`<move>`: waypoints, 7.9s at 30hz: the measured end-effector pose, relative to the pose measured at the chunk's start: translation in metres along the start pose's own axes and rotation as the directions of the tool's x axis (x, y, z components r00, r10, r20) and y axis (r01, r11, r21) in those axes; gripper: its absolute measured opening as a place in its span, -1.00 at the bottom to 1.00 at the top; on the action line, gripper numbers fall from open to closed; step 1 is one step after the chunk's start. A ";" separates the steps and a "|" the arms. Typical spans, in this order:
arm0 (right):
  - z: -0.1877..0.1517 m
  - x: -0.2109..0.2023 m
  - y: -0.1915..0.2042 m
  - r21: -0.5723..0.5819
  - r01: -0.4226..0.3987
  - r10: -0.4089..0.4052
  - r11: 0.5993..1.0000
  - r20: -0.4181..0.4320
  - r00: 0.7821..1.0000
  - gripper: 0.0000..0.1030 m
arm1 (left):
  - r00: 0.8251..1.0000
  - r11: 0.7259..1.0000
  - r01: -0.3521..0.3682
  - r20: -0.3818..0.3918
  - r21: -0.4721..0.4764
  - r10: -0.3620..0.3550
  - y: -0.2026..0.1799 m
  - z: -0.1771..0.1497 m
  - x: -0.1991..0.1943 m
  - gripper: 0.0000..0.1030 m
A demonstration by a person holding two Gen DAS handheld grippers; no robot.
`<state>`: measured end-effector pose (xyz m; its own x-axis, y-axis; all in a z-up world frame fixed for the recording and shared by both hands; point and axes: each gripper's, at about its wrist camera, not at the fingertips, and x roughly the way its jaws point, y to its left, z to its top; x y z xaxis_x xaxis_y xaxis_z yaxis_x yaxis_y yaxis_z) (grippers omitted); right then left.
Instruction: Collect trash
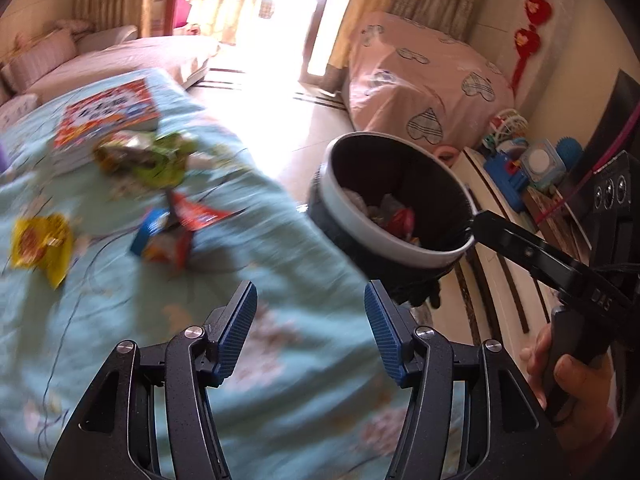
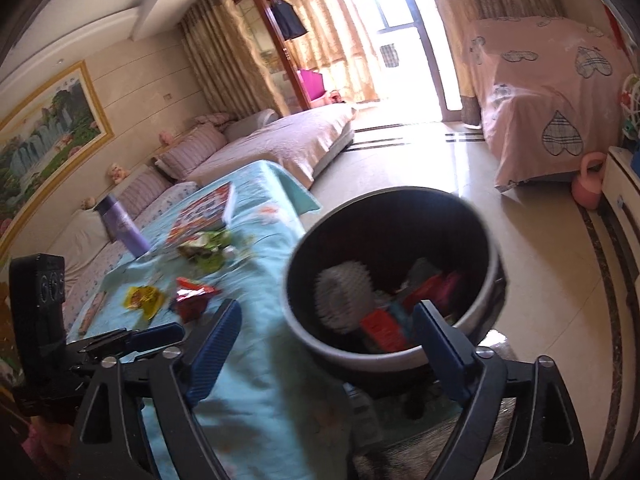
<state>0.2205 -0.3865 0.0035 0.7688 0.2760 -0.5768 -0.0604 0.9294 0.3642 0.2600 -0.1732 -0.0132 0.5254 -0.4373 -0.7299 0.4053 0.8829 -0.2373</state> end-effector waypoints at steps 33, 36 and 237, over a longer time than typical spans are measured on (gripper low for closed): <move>-0.037 0.091 0.123 -0.023 -0.095 0.090 0.995 -0.169 0.981 0.91 | 0.982 0.921 -0.161 0.033 -0.354 0.184 0.168 -0.049 -0.052 0.36; -0.034 0.102 0.124 -0.011 -0.095 0.092 0.995 -0.170 0.981 0.88 | 0.982 0.917 -0.162 0.031 -0.364 0.186 0.176 -0.040 -0.046 0.36; -0.120 -0.084 0.127 -0.226 0.119 -0.039 0.967 0.329 0.944 1.00 | 0.701 0.845 -0.496 0.482 -0.200 0.525 0.027 -0.174 -0.179 1.00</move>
<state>0.0718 -0.2622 0.0102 0.9372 0.1436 -0.3177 -0.1110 0.9867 0.1186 0.0468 -0.0409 -0.0001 0.9419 0.0747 -0.3274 -0.0674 0.9972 0.0335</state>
